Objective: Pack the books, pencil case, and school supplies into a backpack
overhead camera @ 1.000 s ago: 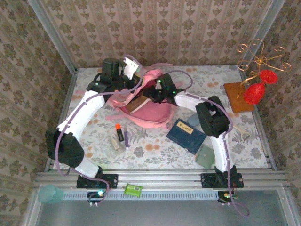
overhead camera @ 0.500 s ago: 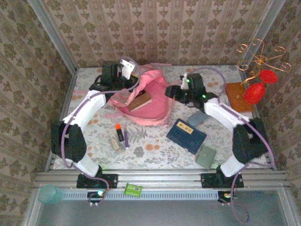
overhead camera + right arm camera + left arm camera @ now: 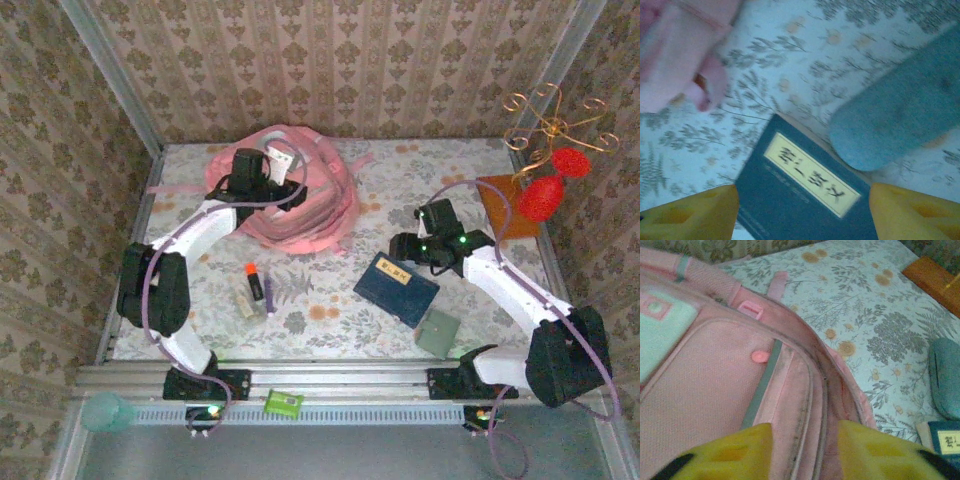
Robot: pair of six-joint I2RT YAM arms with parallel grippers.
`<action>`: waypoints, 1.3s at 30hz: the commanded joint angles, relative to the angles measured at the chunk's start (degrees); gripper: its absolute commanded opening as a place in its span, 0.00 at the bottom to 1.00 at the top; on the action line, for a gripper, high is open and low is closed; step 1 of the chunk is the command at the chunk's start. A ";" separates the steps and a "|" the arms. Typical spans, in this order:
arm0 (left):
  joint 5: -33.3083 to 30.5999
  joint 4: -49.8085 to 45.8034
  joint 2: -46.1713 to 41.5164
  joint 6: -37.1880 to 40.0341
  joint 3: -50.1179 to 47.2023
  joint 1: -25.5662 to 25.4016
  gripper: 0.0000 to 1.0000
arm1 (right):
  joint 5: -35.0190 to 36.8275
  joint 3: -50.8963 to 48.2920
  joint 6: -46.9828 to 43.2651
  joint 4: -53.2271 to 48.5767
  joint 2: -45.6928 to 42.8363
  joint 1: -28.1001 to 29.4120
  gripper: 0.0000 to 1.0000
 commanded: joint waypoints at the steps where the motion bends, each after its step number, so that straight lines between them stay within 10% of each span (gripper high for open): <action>1: -7.85 -1.80 -5.44 -4.19 -2.06 -2.49 0.56 | 2.67 -1.84 -0.76 -4.22 -1.08 -1.23 0.77; 18: -20.53 2.98 -10.51 -40.18 -24.02 -35.44 0.68 | -6.26 -9.68 3.21 9.27 5.67 -8.47 0.95; 31: -11.17 8.50 1.82 -47.53 -19.34 -38.61 0.61 | -10.60 -14.90 5.37 11.56 4.23 -6.68 0.92; 39: -11.79 8.76 4.99 -44.25 -16.78 -31.81 0.59 | -13.23 -16.78 13.58 18.30 3.09 2.23 0.82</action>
